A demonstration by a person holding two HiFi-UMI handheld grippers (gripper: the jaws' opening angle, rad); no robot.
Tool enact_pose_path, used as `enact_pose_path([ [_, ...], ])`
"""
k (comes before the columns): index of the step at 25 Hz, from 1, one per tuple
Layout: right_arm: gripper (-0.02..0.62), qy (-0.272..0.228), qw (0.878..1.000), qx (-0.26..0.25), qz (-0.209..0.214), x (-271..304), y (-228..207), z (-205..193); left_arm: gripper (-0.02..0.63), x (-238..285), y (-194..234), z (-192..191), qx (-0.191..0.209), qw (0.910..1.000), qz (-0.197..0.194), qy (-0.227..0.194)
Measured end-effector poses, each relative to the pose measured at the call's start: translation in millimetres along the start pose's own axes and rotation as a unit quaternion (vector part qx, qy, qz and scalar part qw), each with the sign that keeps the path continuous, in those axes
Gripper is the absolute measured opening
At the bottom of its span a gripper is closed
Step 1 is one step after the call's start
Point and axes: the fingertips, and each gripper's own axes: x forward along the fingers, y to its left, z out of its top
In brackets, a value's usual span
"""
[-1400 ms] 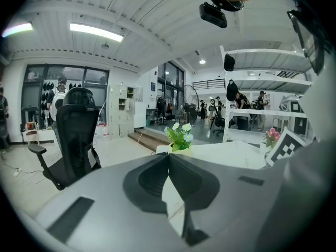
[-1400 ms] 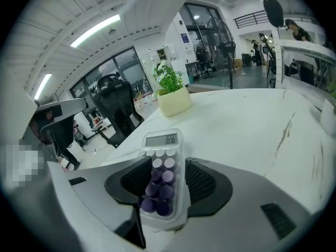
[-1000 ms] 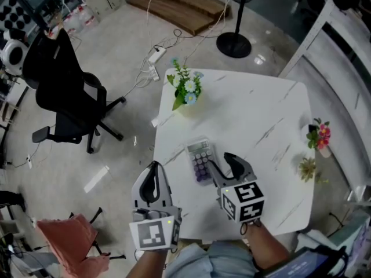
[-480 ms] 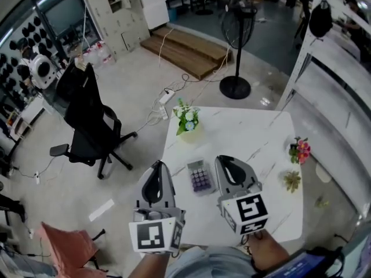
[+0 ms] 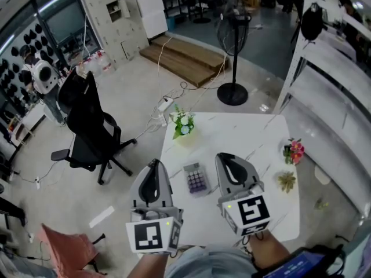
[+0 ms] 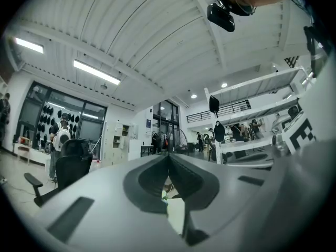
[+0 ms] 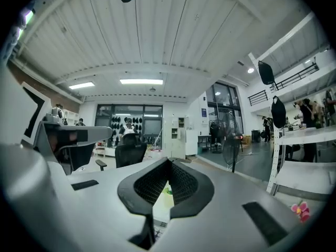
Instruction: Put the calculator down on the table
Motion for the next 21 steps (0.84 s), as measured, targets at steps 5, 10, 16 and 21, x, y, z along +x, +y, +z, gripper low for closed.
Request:
enact_pose_path([
  [5, 0.015, 0.000, 1.000, 0.005, 0.001, -1.9, -0.1, 0.7, 0.008, -1.2, -2.8, 1.5, 0.004, 1.0000, -0.001, -0.001],
  [10, 0.016, 0.008, 1.000, 0.010, 0.004, -0.9, -1.1, -4.5, 0.008, 1.4, -3.4, -1.0, 0.006, 1.0000, 0.000, 0.001],
  [16, 0.015, 0.012, 1.000, 0.014, 0.002, -0.4, -3.1, -8.3, 0.008, 3.9, -6.2, -1.4, 0.007, 1.0000, -0.004, -0.003],
  [21, 0.016, 0.009, 1.000, 0.016, 0.001, 1.3, -3.8, -5.8, 0.008, 5.3, -4.9, -3.8, 0.009, 1.0000, 0.000, 0.004],
])
